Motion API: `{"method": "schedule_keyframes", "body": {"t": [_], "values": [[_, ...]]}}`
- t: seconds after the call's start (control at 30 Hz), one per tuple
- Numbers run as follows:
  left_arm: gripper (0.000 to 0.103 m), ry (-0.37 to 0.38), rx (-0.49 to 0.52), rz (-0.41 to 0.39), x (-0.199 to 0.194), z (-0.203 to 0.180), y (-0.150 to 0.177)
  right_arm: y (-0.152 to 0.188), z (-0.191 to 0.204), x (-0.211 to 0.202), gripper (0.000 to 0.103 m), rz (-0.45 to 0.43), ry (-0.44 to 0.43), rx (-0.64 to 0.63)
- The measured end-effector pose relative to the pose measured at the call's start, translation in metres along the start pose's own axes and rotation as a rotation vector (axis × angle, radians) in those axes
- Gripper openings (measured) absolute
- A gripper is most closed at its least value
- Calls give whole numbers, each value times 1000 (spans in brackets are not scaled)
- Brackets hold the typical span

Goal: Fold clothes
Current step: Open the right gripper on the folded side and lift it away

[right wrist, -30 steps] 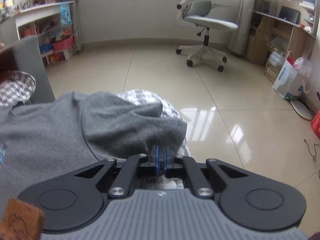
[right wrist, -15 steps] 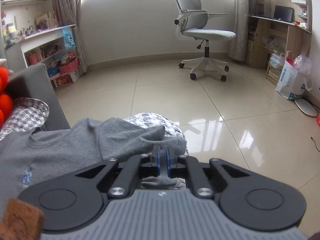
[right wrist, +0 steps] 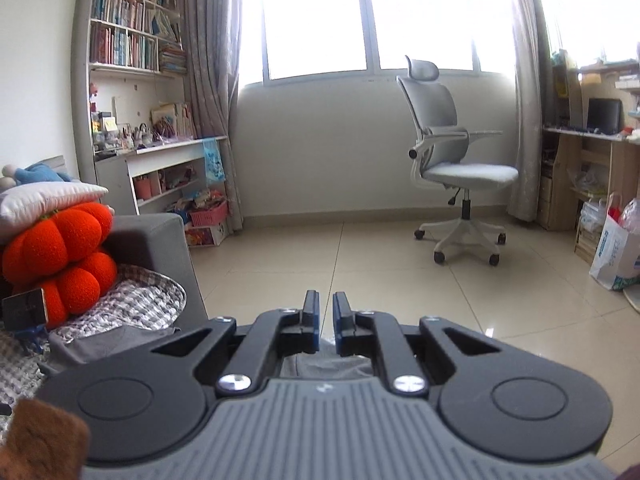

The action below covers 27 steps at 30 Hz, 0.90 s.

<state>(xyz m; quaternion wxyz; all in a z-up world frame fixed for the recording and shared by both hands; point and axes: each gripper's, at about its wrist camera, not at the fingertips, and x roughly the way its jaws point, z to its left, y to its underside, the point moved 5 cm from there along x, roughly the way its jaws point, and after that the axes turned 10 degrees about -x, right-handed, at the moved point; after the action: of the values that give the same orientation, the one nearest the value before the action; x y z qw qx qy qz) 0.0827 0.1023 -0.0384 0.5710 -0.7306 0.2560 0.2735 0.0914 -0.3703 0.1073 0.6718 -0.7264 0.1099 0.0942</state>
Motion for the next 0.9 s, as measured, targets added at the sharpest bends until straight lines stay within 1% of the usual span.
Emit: {"method": "schedule_keyframes", "body": {"t": [0.2,0.27,0.3,0.37,0.4,0.43,0.5,0.53,0.7,0.87,0.9], "values": [[45,11,-17,-14,-22,4,-1,-37,7,-62,12,-141,-18,-84],[45,13,-17,-18,-29,7,0,-48,11,-85,13,-198,-38,-104],[45,14,-17,-20,-33,8,1,-53,13,-97,15,-230,-56,-110],[45,18,-20,-19,-39,10,2,-62,15,-122,27,-303,-102,-103],[45,20,-22,-17,-42,11,4,-66,16,-134,43,-338,-126,-98],[45,22,-22,-13,-45,11,5,-69,18,-144,49,-366,-149,-99],[45,27,-17,-10,-50,11,7,-76,23,-164,49,-415,-192,-110],[45,30,-15,-8,-52,10,9,-76,26,-169,50,-418,-203,-117],[45,43,0,8,-60,8,12,-66,41,-165,52,-323,-204,-151],[45,58,26,55,-61,4,18,-34,68,-158,54,-213,-264,-156],[45,60,31,67,-61,4,20,-27,75,-157,58,-192,-273,-166]]}}
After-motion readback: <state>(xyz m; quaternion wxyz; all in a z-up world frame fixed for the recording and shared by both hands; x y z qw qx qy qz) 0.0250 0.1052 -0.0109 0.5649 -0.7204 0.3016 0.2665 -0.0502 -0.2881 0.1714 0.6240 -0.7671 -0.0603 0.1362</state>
